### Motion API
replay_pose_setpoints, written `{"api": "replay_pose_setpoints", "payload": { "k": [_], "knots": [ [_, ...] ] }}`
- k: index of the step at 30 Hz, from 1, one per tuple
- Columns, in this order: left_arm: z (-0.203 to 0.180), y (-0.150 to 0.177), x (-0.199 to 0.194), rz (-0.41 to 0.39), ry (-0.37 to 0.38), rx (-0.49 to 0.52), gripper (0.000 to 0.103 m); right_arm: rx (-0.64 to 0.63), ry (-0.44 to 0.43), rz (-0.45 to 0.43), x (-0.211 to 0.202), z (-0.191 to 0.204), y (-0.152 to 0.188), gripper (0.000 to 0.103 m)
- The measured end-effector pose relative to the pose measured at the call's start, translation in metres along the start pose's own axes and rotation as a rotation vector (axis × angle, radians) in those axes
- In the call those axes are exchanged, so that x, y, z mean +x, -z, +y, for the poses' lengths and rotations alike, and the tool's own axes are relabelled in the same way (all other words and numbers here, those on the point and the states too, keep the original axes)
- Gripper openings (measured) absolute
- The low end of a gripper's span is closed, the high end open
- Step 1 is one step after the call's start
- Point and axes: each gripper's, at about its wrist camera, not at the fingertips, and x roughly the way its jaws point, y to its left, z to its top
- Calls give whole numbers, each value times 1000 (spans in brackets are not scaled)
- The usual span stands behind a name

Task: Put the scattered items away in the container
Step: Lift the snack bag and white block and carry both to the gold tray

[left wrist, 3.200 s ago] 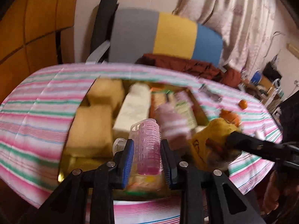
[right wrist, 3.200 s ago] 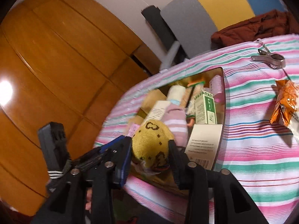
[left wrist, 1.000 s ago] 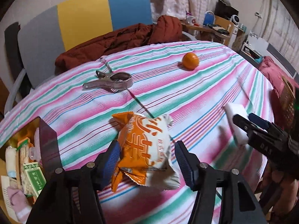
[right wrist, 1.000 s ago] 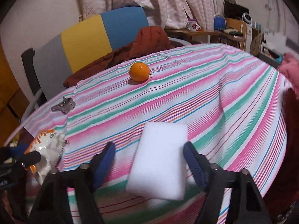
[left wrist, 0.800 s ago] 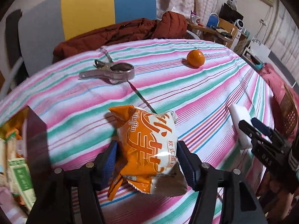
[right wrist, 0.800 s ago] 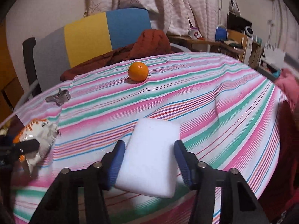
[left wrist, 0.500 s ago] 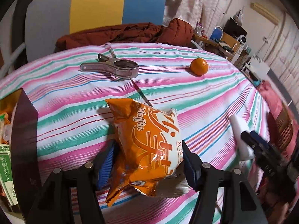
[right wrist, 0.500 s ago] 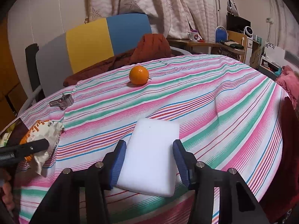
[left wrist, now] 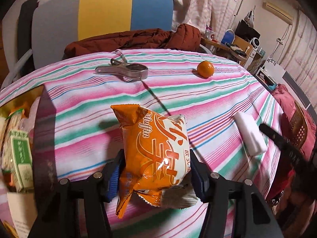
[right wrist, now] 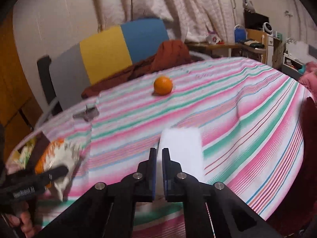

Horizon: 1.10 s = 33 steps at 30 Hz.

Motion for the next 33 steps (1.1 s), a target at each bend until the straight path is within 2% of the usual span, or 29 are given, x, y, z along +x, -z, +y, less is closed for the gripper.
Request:
{"api": "replay_pose_setpoints", "payload": {
  "k": [1, 2, 3, 5, 8, 9, 11, 12, 13, 14, 16, 22, 28, 33],
  "knots": [
    [2, 2, 0, 0, 3, -6, 60, -3, 12, 16, 4, -2, -3, 61],
    [3, 4, 0, -4, 6, -11, 60, -8, 28, 45, 11, -4, -5, 72],
    [4, 5, -1, -6, 8, -15, 60, -14, 31, 68, 18, -5, -6, 73],
    [5, 5, -1, -5, 12, -18, 60, -33, 32, 113, 33, -6, -5, 70],
    [5, 7, -1, -11, 16, -10, 60, -99, 142, 155, 44, -4, 1, 70],
    [4, 7, -1, -14, 15, -7, 60, -72, 143, 175, 47, -10, 3, 71],
    [4, 8, -1, -22, 13, -2, 60, -21, 103, 155, 42, -20, 5, 69],
    [4, 9, -1, -25, 13, -1, 60, -20, 94, 151, 40, -21, 4, 59],
    [4, 10, -1, -28, 14, -1, 60, -22, 86, 149, 37, -22, 5, 41],
    [4, 10, -1, -29, 14, -2, 60, -19, 77, 148, 35, -24, 5, 38],
    [5, 10, -3, -28, 14, -9, 60, -1, 53, 144, 29, -26, 7, 20],
    [9, 19, -17, -32, 43, -44, 60, -14, -15, 111, 9, -8, 11, 20],
    [12, 29, -52, -86, 64, -49, 60, -8, -192, 133, -6, 33, 11, 20],
    [31, 38, -94, -148, 71, -98, 60, -49, -320, 140, -21, 80, 12, 20]
  ]
}}
